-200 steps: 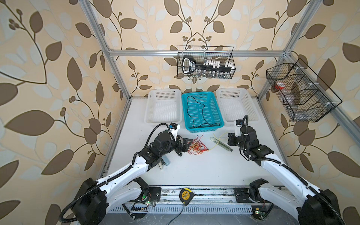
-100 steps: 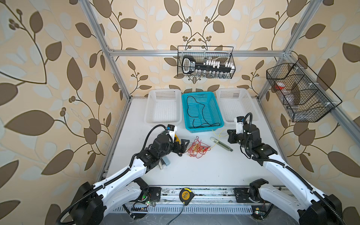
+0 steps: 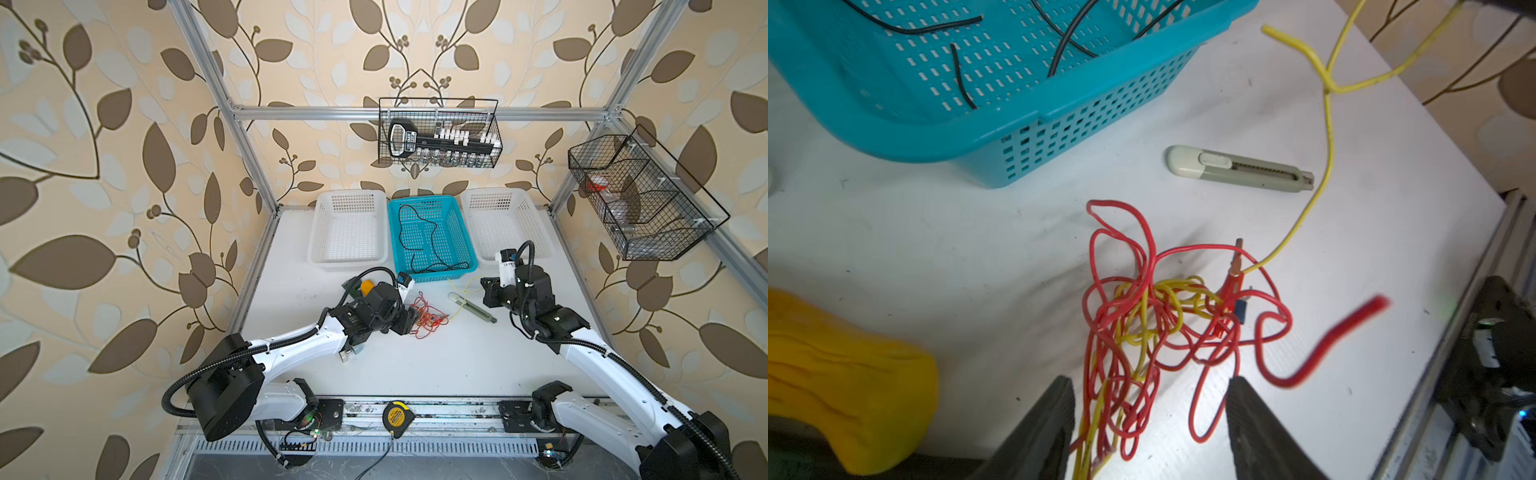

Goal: Untangle the cables

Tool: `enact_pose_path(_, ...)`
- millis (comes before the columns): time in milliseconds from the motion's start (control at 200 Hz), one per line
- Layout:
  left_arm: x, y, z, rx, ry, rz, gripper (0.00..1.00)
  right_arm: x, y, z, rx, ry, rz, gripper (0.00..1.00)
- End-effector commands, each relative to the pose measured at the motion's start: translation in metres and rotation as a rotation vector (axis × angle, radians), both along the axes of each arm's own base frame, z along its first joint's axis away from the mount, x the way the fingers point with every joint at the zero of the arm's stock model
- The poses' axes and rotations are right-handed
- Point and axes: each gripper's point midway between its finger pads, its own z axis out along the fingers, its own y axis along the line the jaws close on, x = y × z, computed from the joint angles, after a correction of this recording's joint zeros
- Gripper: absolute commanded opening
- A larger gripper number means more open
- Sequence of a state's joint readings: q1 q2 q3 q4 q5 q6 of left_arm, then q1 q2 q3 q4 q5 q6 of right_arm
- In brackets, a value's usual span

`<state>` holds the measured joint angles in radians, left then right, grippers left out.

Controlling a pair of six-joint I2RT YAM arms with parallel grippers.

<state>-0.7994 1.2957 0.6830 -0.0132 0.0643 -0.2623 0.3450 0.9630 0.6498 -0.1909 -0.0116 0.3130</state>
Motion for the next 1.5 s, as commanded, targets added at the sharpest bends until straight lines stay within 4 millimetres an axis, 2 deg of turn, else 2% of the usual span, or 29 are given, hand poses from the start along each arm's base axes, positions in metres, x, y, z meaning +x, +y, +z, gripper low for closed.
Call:
enact_pose_path(0, 0.011, -0.009, 0.015, -0.006, -0.050, 0.003, 0.50, 0.002, 0.005, 0.011, 0.015, -0.022, 0.017, 0.02)
enact_pose_path(335, 0.015, -0.025, -0.004, -0.008, -0.006, -0.006, 0.37, 0.000, 0.005, 0.008, 0.015, -0.018, 0.016, 0.02)
enact_pose_path(425, 0.017, -0.029, -0.002, -0.016, -0.010, -0.006, 0.34, 0.000, 0.004, 0.007, 0.017, -0.016, 0.015, 0.02)
enact_pose_path(435, 0.017, -0.029, -0.011, 0.001, 0.004, -0.006, 0.34, 0.000, 0.005, 0.007, 0.017, -0.016, 0.016, 0.02)
enact_pose_path(455, 0.017, -0.029, -0.014, 0.008, 0.010, -0.006, 0.33, -0.001, 0.005, 0.006, 0.017, -0.016, 0.016, 0.02)
enact_pose_path(550, 0.019, -0.030, -0.016, 0.013, 0.012, 0.000, 0.31, -0.001, 0.004, 0.006, 0.017, -0.017, 0.014, 0.02)
enact_pose_path(670, 0.019, -0.031, -0.021, 0.020, 0.022, -0.001, 0.18, -0.002, 0.003, 0.003, 0.016, -0.011, 0.009, 0.02)
enact_pose_path(780, 0.019, -0.030, -0.026, 0.032, 0.031, 0.006, 0.00, -0.002, -0.001, 0.003, 0.007, -0.013, -0.011, 0.02)
enact_pose_path(830, 0.020, -0.029, -0.028, 0.036, 0.033, 0.015, 0.00, -0.002, -0.005, 0.001, -0.002, -0.012, -0.031, 0.02)
enact_pose_path(995, 0.020, -0.022, -0.029, 0.041, 0.021, 0.042, 0.00, -0.001, -0.022, -0.001, -0.035, -0.011, -0.114, 0.02)
enact_pose_path(1120, 0.022, -0.007, -0.027, 0.055, -0.011, 0.104, 0.00, -0.001, -0.048, -0.008, -0.042, 0.015, -0.223, 0.01)
enact_pose_path(1145, 0.023, -0.003, -0.016, 0.039, -0.037, 0.118, 0.00, -0.001, -0.054, -0.010, -0.038, 0.019, -0.243, 0.01)
enact_pose_path(1494, 0.017, 0.051, 0.014, 0.077, -0.158, 0.271, 0.00, -0.010, -0.126, -0.036, 0.023, 0.077, -0.483, 0.00)
